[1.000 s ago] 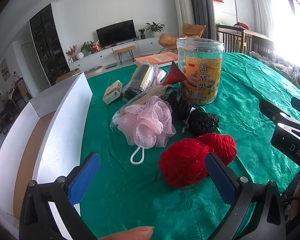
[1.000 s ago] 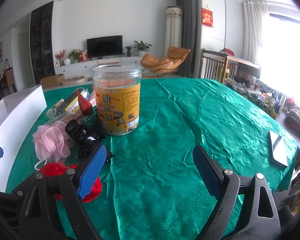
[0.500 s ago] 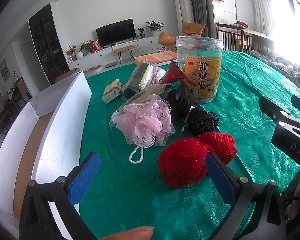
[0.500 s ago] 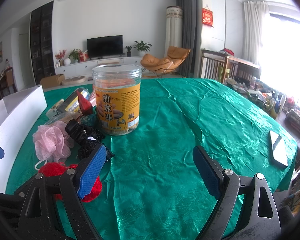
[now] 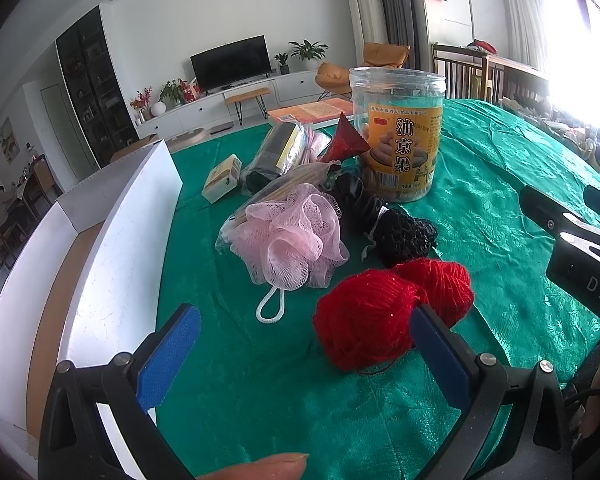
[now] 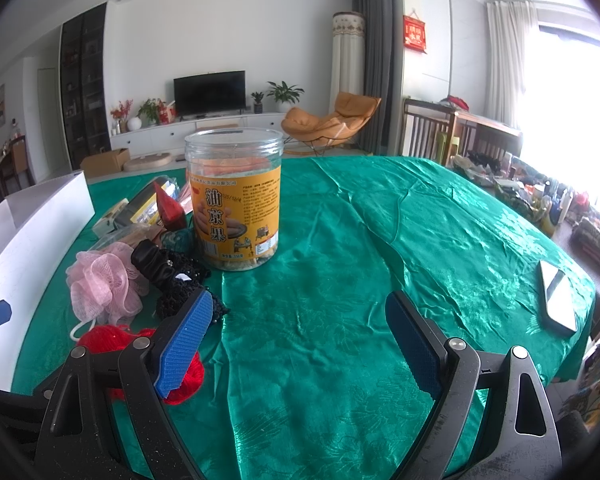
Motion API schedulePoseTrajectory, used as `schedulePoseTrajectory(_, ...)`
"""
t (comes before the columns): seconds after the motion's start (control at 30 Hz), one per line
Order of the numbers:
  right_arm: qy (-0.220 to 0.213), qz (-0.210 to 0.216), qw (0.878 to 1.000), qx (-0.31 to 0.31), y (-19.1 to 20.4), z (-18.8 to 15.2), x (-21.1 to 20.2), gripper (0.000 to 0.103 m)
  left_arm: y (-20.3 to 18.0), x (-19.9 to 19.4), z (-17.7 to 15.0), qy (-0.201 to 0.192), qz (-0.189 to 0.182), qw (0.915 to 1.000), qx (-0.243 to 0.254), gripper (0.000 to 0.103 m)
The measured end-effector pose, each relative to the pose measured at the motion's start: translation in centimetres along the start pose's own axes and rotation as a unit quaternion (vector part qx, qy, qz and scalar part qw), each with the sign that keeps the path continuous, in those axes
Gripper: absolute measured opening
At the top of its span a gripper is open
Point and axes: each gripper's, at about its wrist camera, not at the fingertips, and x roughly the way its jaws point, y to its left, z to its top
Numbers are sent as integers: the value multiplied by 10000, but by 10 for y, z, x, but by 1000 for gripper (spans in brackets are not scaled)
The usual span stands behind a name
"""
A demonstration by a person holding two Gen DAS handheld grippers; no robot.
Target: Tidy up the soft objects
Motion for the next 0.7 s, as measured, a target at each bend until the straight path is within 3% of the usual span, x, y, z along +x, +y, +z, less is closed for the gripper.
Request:
schedulePoseTrajectory(0.2,2,2,10000,6,0,0,1,90,-2,9,-7,194,-65,9998,20,103)
schedulePoseTrajectory(0.53,24,7,10000,15,-1,0,0,90,5,54,-37,1113,-222,9934,-165,103)
schedulePoseTrajectory(0.7,52,14,10000,32,-1,0,-2,90,15,69,-29,1172,-471,9912,-393,103)
